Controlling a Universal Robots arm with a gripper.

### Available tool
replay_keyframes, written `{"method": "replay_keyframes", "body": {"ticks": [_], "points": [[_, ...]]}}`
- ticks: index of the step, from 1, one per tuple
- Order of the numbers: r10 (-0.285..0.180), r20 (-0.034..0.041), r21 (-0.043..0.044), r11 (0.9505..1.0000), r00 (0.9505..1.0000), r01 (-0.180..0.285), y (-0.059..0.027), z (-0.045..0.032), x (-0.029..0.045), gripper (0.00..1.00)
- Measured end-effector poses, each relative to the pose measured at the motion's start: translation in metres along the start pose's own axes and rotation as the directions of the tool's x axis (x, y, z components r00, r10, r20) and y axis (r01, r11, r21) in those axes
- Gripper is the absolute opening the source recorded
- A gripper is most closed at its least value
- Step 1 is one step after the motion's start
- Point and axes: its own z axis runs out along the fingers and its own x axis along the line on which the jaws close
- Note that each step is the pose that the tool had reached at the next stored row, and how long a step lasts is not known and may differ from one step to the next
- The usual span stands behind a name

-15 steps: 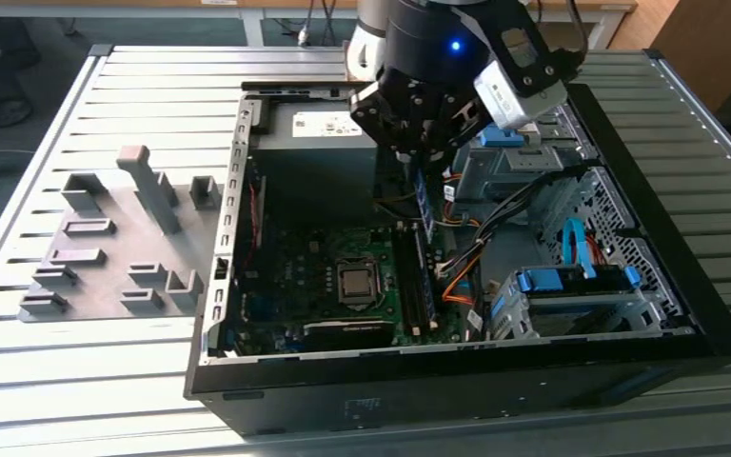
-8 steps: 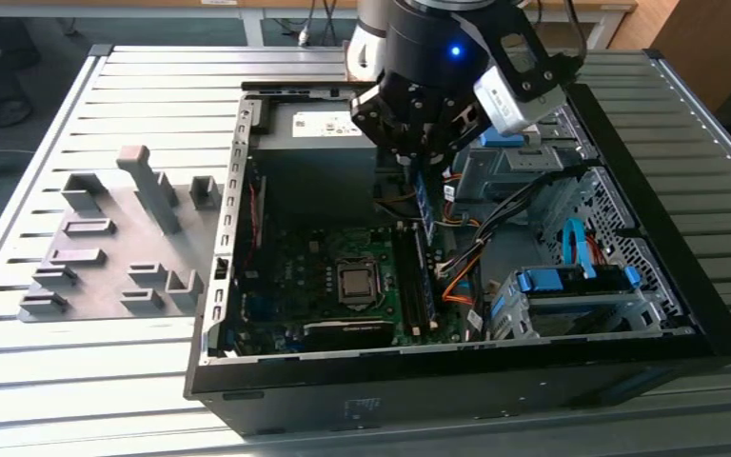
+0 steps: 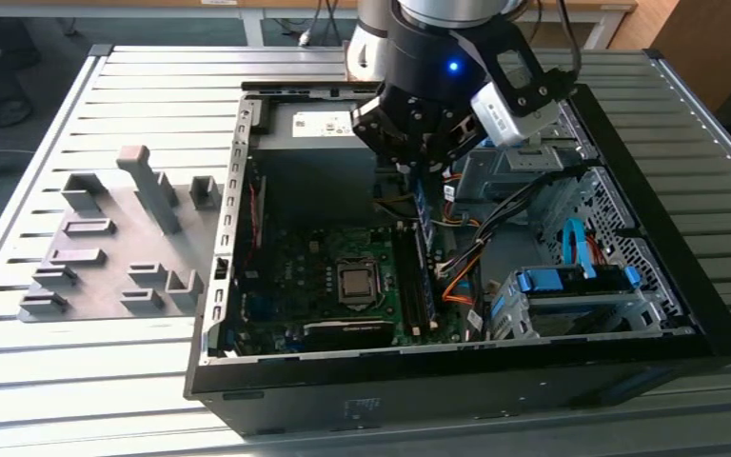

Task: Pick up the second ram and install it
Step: 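Insert the second ram into the second slot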

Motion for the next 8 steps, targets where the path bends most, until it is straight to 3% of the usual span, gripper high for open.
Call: {"method": "replay_keyframes", "body": {"ticks": [2, 5, 8], "points": [[0.011, -0.002, 0.0002, 0.9999, 0.9999, -0.011, 0.0, 0.0026, 0.0, 0.15], [0.019, -0.017, 0.0002, 0.9998, 0.9997, -0.019, 0.0, 0.0034, 0.0, 0.15], [0.021, -0.0181, -0.0006, 0.9998, 0.9996, -0.021, -0.0001, 0.0051, -0.0007, 0.15]]}}
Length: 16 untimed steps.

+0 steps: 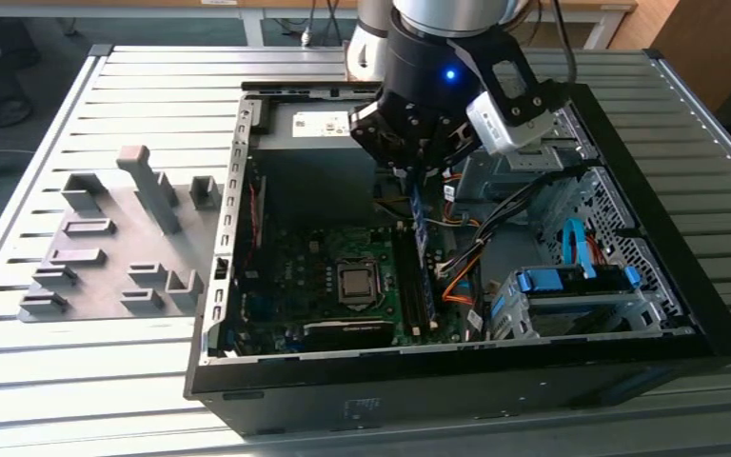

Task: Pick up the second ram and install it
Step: 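Insert the second ram into the second slot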

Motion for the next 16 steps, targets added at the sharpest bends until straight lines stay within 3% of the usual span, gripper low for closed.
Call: {"method": "replay_keyframes", "body": {"ticks": [16], "points": [[0.001, -0.004, -0.001, 1.0, 1.0, -0.001, -0.0074, 0.0258, -0.0014, 0.15]]}}
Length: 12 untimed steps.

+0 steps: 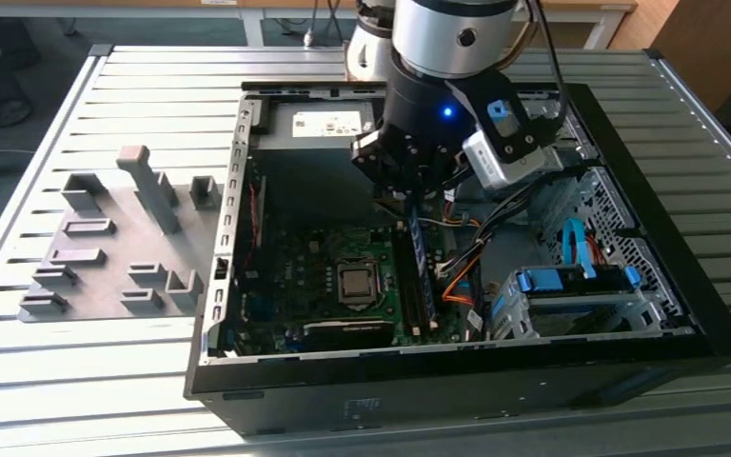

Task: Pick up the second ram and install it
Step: 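Insert the second ram into the second slot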

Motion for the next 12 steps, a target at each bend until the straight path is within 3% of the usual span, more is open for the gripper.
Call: {"method": "replay_keyframes", "body": {"ticks": [12], "points": [[0.0, -0.0003, 0.0, 1.0, 1.0, 0.0, -0.0002, 0.0219, -0.0005, 0.15]]}}
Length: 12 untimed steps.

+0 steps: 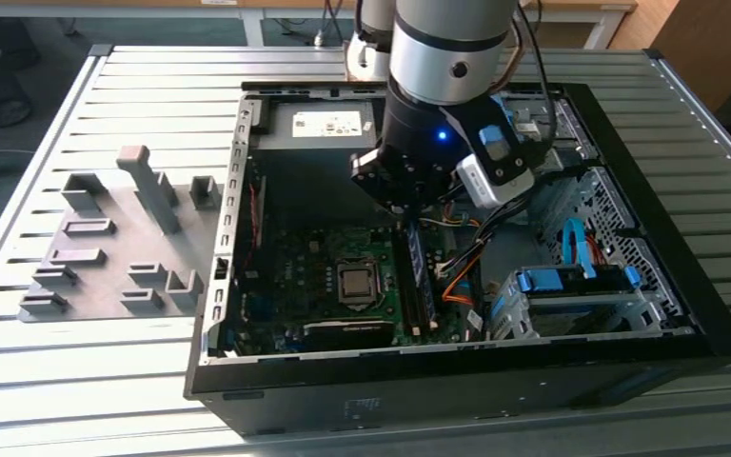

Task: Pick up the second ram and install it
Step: 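Insert the second ram into the second slot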

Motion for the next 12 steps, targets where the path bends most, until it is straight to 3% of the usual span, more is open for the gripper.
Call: {"method": "replay_keyframes", "body": {"ticks": [6, 9, 12], "points": [[0.003, -0.0002, 0.0, 1.0, 1.0, -0.003, -0.0006, 0.0109, -0.0005, 0.15], [0.006, -0.0015, -0.0001, 1.0, 1.0, -0.006, -0.001, 0.0217, -0.0012, 0.15], [0.006, -0.0022, 0.0, 1.0, 1.0, -0.006, -0.0012, 0.0272, -0.0018, 0.15]]}}
